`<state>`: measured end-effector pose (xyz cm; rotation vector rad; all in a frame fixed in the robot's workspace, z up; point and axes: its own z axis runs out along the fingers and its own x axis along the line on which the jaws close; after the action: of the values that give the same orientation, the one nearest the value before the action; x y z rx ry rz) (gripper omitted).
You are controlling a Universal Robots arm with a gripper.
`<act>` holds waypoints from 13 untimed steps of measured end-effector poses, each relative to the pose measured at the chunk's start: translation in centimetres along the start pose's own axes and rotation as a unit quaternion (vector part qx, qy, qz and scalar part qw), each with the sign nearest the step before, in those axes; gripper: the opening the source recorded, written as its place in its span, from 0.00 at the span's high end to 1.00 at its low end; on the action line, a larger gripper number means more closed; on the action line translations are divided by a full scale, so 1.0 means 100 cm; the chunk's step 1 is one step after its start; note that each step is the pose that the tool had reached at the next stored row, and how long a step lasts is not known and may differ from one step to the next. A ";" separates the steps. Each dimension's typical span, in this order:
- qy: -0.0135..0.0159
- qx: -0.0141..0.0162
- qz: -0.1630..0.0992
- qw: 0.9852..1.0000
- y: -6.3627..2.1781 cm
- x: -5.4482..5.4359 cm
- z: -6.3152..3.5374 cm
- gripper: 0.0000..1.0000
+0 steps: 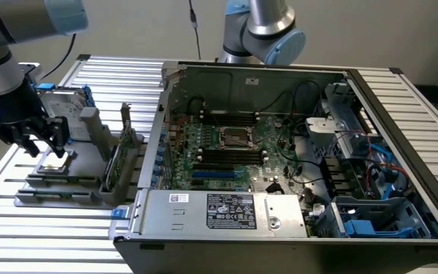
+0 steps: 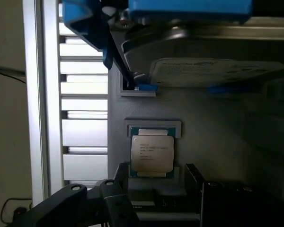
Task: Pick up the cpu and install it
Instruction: 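Pick up the cpu and move it towards the insertion slot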
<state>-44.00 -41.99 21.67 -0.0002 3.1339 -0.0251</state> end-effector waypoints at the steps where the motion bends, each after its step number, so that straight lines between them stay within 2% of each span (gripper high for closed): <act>1: 0.000 0.000 0.000 1.000 0.0000 0.000 0.0019 0.40; 6: -0.001 -0.003 0.000 1.000 0.0002 0.001 0.0108 0.40; 13: -0.001 -0.017 0.000 1.000 0.0003 0.001 0.0176 0.40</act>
<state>-44.07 -41.98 19.91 0.0002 3.1320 0.0286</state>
